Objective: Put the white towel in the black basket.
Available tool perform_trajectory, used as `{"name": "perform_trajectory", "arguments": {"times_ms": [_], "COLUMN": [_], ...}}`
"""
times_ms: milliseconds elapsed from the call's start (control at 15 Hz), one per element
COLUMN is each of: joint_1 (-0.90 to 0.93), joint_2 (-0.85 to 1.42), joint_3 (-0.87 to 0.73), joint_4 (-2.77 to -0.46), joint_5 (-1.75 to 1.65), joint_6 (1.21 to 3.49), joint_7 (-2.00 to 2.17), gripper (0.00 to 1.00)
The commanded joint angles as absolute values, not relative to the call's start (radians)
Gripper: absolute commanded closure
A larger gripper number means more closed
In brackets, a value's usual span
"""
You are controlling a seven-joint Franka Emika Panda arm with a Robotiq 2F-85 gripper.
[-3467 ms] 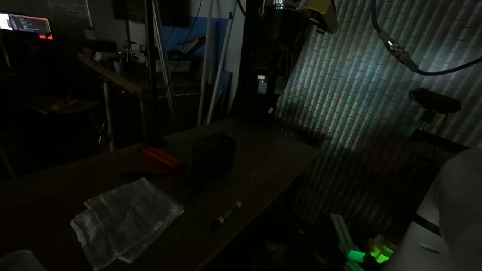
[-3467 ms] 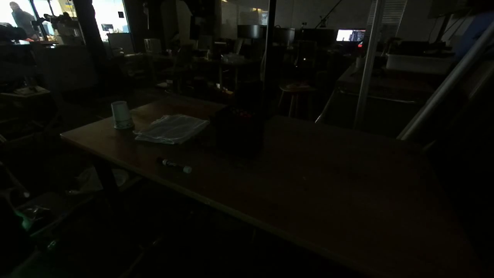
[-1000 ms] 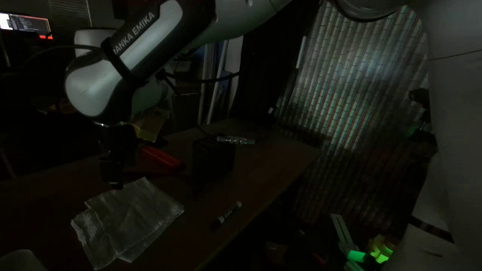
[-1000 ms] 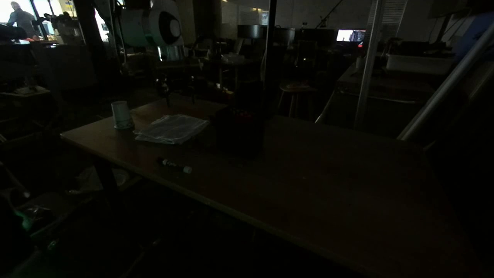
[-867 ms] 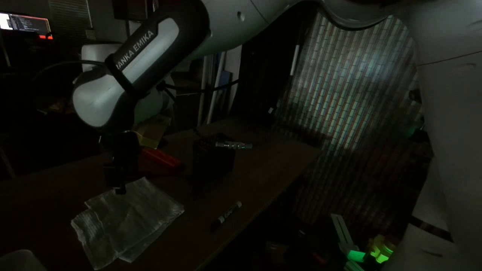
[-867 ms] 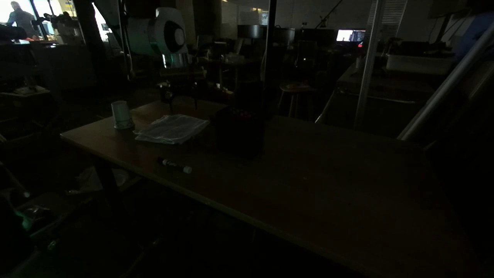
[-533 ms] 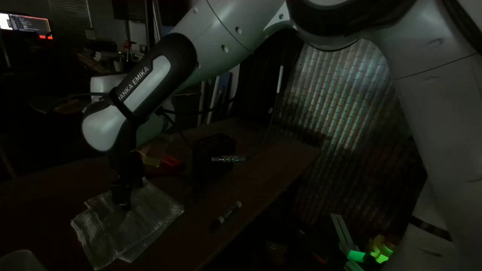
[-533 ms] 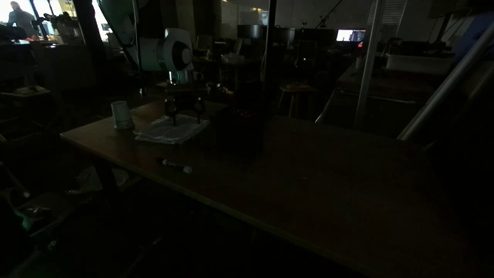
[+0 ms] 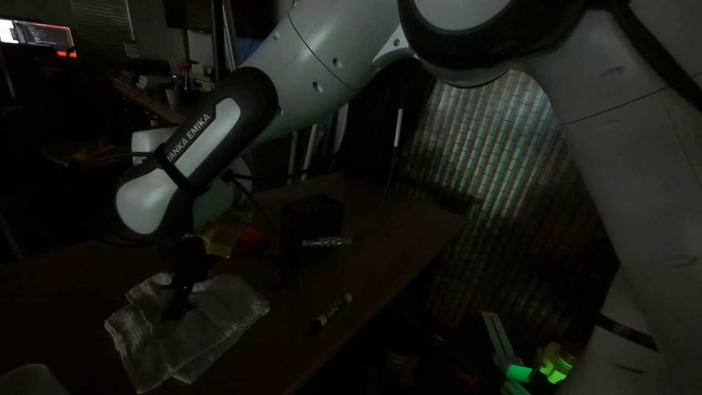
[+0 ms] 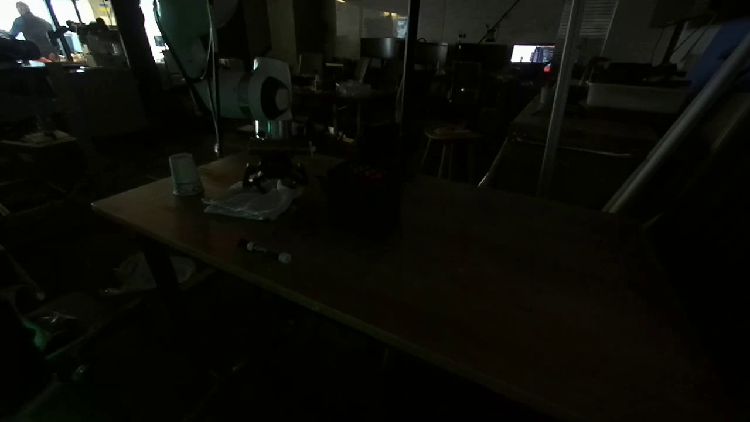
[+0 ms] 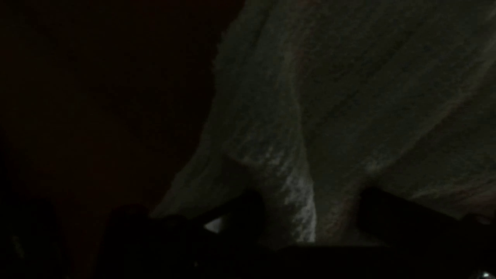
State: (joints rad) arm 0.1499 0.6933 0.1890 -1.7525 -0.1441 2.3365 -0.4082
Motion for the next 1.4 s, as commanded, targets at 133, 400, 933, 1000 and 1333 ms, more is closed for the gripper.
{"name": "perform_trajectory", "arguments": {"times_ms": [133,400,933,1000,1333], "joint_1": [0.12,0.123,0.112,0.105,0.062], "joint_2": [0.59,0.497,0.27,0.228,0.069], "joint_3": [0.216,0.214,0.174,0.161,0.077], "joint_4": [-1.825,-1.858,-1.969,-1.99,-2.038], "joint_5": [-0.078,-0.042,-0.026,-0.033,-0.083], "joint_6": [2.289,2.258,2.222,2.216,2.181], "joint_7": [-0.385,-0.354,-0.229,-0.211,-0.134], "gripper": [0.73,1.0,0.97,0.97,0.97]}}
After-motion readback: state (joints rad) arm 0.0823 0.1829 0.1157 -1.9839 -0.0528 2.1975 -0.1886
